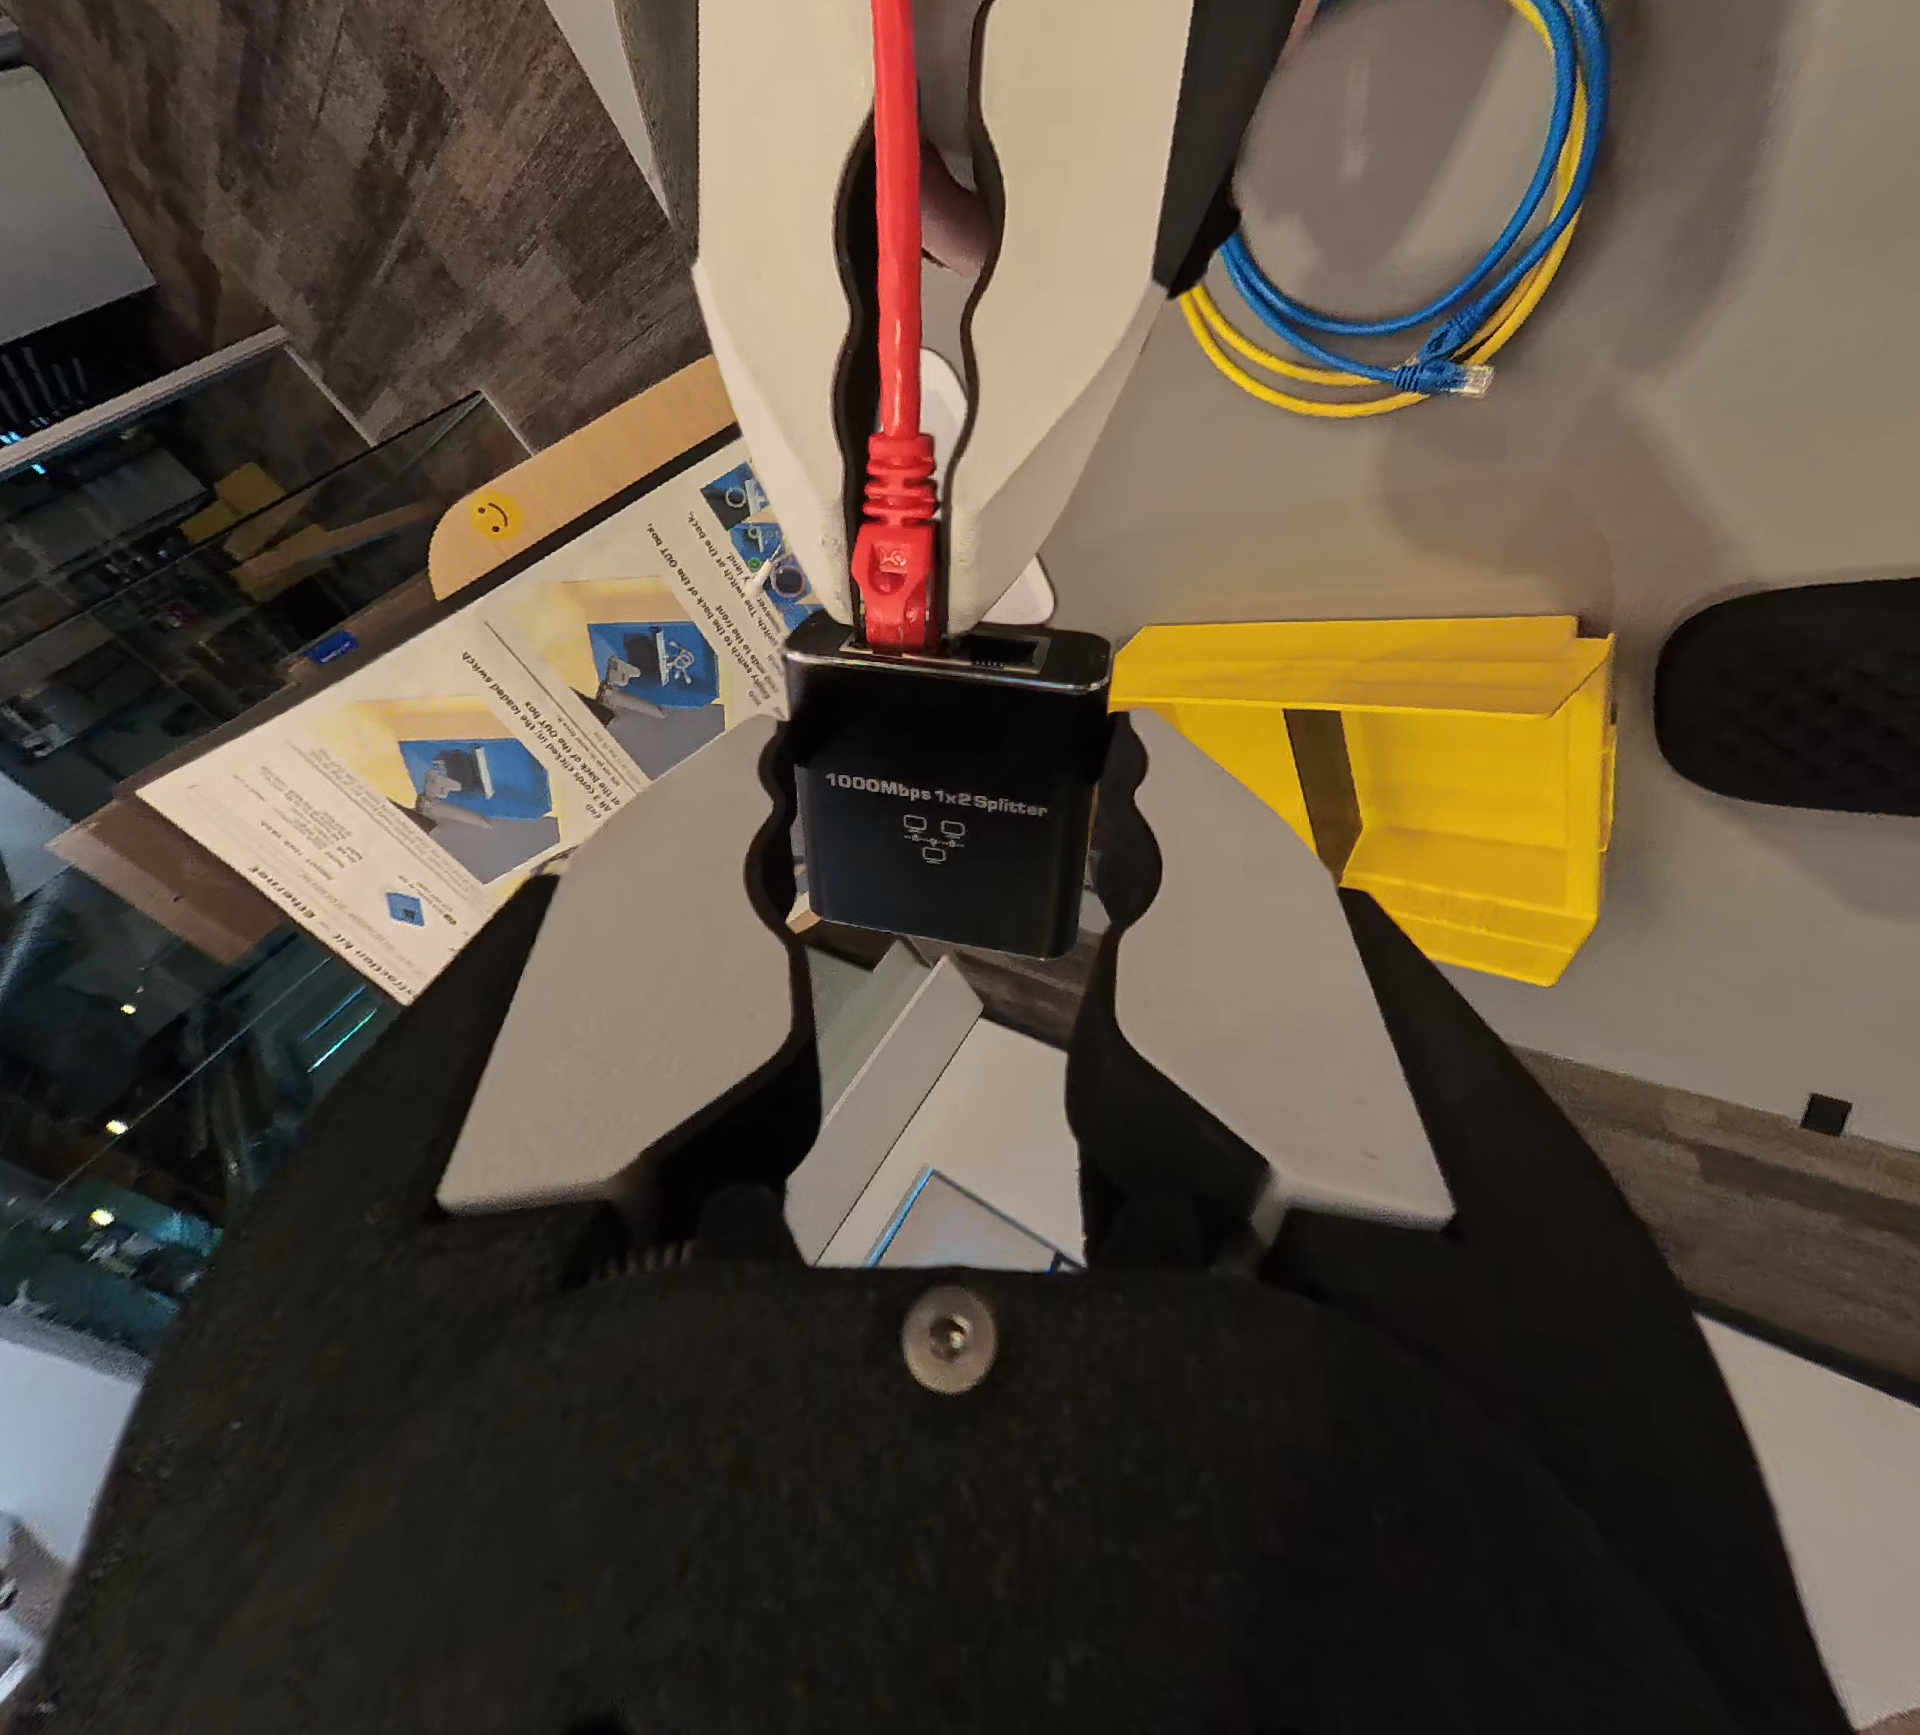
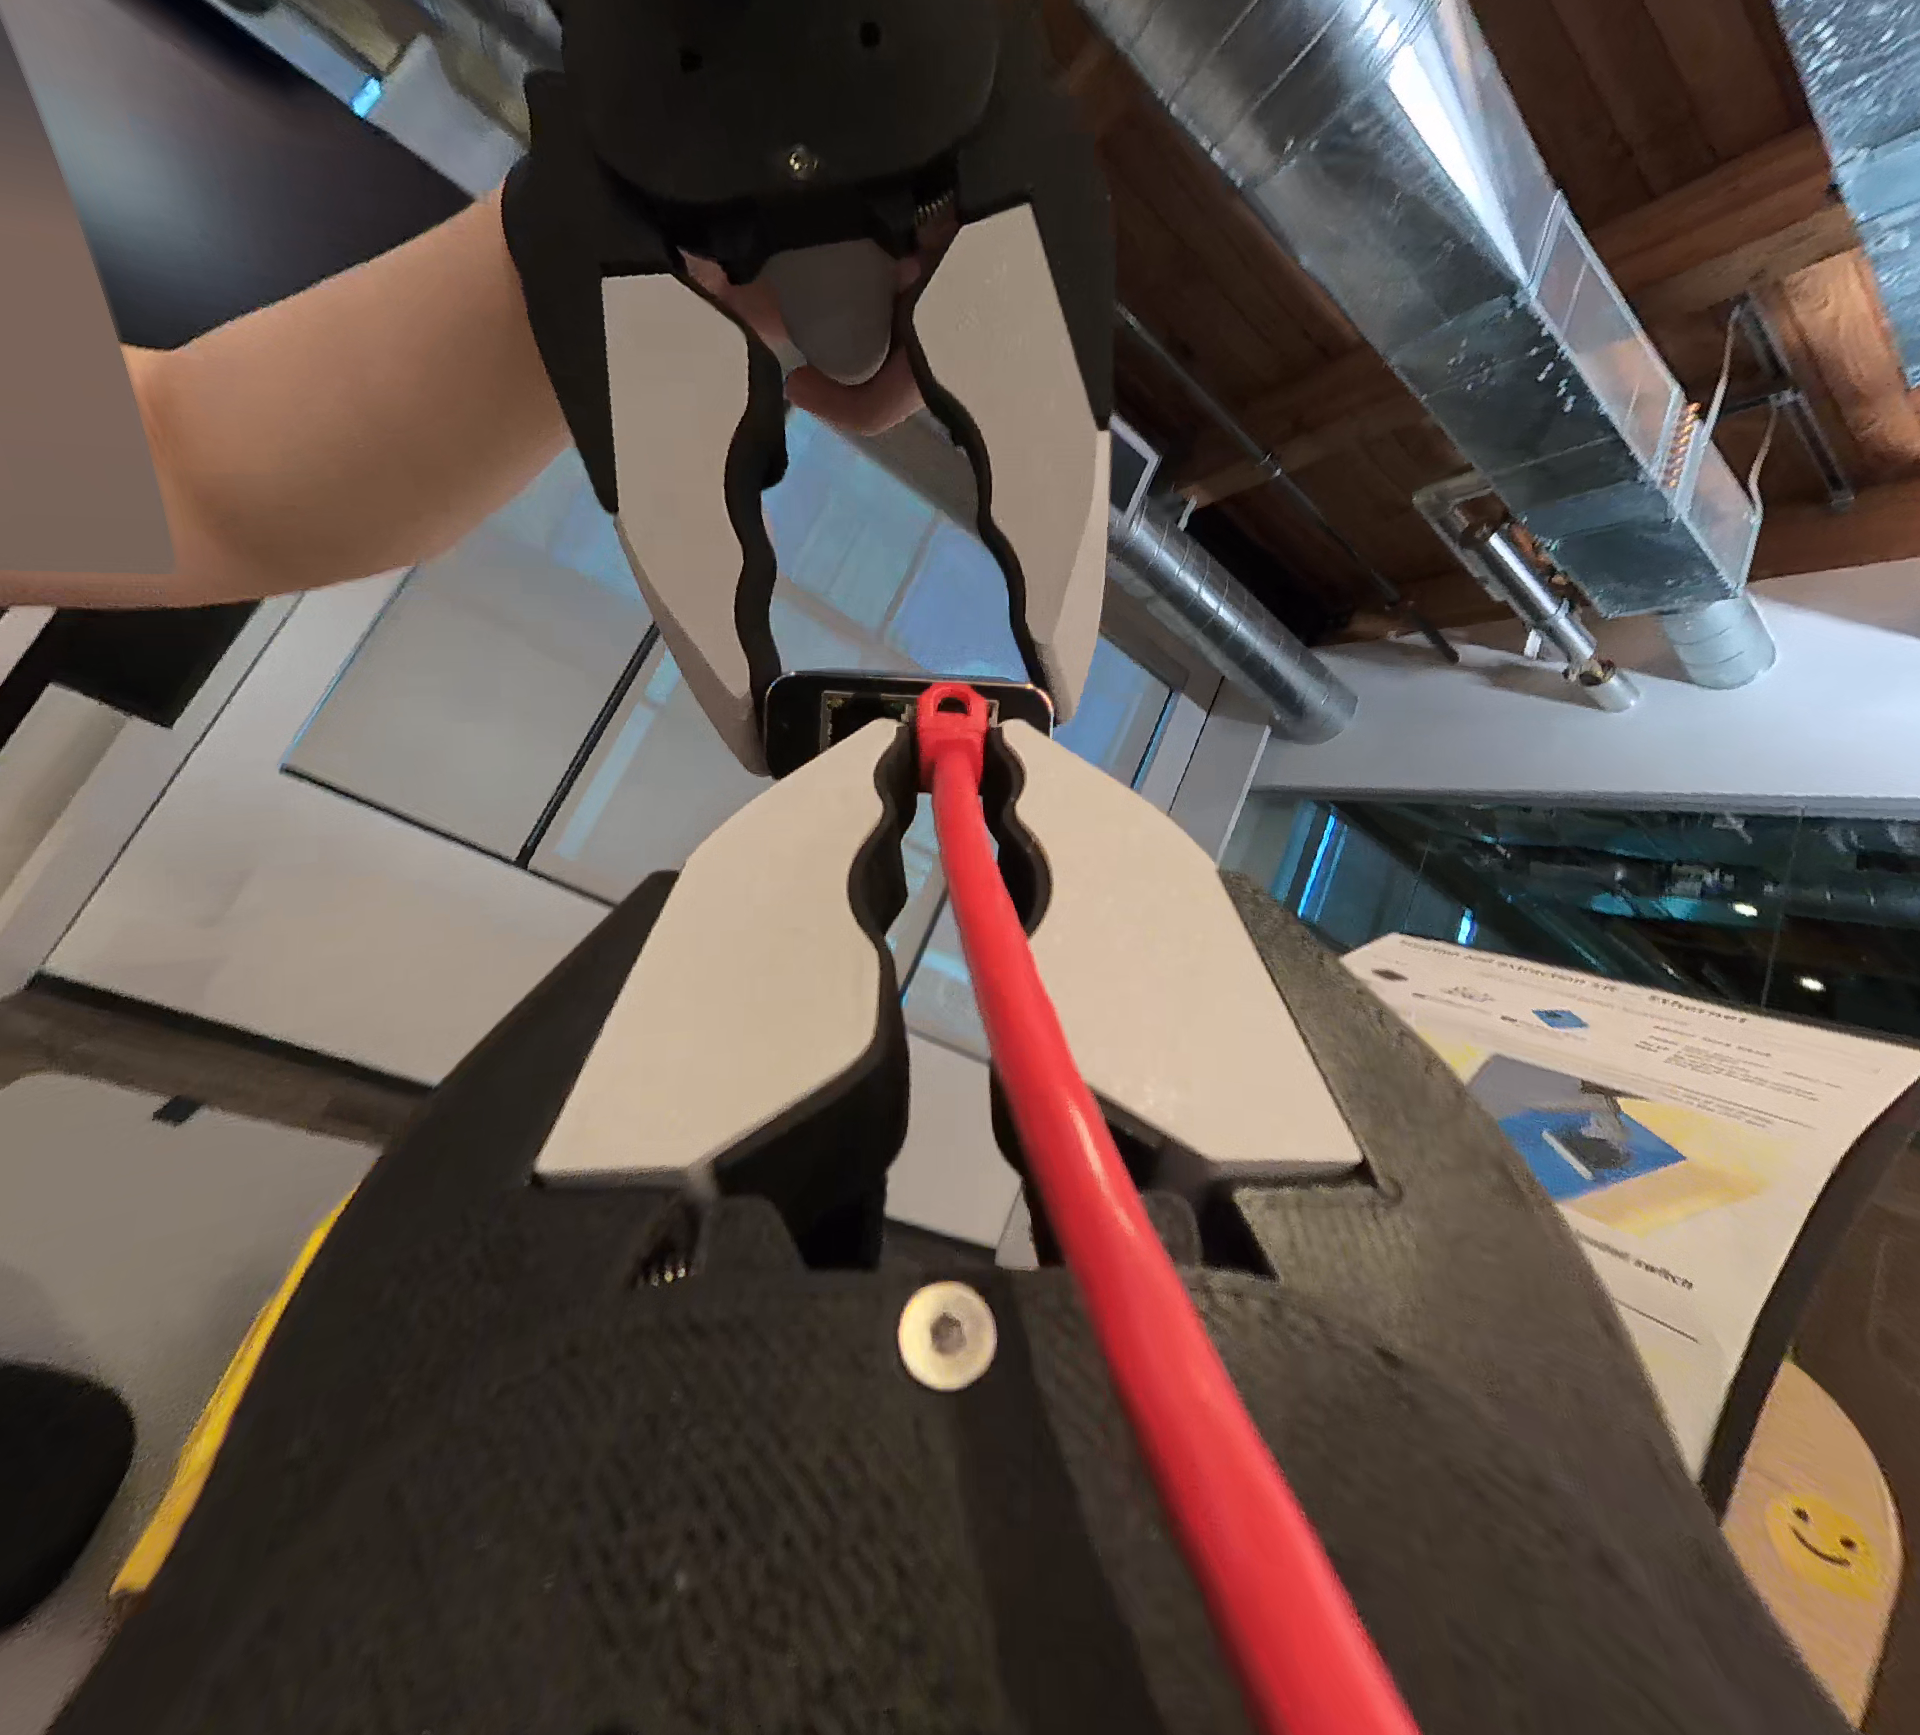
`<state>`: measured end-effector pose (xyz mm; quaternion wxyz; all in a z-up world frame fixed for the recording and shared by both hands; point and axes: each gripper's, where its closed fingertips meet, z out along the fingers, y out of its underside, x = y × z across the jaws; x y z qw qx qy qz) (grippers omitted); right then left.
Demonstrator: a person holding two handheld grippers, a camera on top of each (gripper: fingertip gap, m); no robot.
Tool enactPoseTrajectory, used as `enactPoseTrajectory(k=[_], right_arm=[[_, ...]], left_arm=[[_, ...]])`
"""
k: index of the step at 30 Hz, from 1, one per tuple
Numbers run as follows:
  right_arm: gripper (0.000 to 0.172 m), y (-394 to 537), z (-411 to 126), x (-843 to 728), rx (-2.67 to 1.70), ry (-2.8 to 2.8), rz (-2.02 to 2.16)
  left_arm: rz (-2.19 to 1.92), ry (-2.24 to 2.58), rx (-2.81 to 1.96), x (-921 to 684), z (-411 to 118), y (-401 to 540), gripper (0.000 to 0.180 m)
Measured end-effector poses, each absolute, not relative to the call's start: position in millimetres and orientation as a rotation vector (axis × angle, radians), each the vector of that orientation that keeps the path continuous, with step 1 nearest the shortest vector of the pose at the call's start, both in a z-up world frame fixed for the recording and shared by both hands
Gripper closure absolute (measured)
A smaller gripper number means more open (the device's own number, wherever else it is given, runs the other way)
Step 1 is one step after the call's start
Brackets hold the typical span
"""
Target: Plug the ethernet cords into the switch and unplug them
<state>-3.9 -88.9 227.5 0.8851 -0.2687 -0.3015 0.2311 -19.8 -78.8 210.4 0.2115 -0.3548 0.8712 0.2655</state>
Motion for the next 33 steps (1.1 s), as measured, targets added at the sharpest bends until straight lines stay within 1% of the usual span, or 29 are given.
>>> enactPoseTrajectory(k=[10,17,20,23,24,26,27,29,32,33], right_arm=[[0.159,-104.6,235.3,7.5,-0.445,-0.56,0.43],[0.159,-113.4,238.5,16.4,-0.404,-0.538,0.433],[0.159,-118.0,240.2,21.0,-0.388,-0.529,0.422],[0.159,-123.4,242.1,31.7,-0.364,-0.5,0.432],[0.159,-124.6,242.3,36.0,-0.36,-0.49,0.429],[0.159,-127.6,242.7,44.1,-0.352,-0.473,0.425],[0.159,-129.4,243.1,48.0,-0.347,-0.464,0.422],[0.159,-131.7,243.7,54.0,-0.347,-0.447,0.408],[0.159,-130.2,245.1,59.7,-0.365,-0.406,0.354],[0.159,-128.6,245.7,59.6,-0.374,-0.392,0.331]], left_arm=[[0.824,2.364,-0.83,-7.9,218.8,-90.3,0.124],[0.794,2.329,-0.793,1.5,221.1,-98.4,0.122],[0.764,2.331,-0.782,3.1,221.1,-103.3,0.114],[0.767,2.291,-0.784,4.6,226.0,-102.1,0.098],[0.752,2.28,-0.803,3.4,228.3,-101.8,0.098],[0.671,2.233,-0.825,2.6,238.3,-102.5,0.092],[0.608,2.191,-0.835,1.4,246.6,-102.5,0.093],[0.431,2.083,-0.869,-4.1,264.3,-101.9,0.089],[-0.019,1.863,-0.935,-14.7,280.5,-107.7,0.083],[-0.17,1.757,-0.957,-18.8,282.8,-107.5,0.087]])
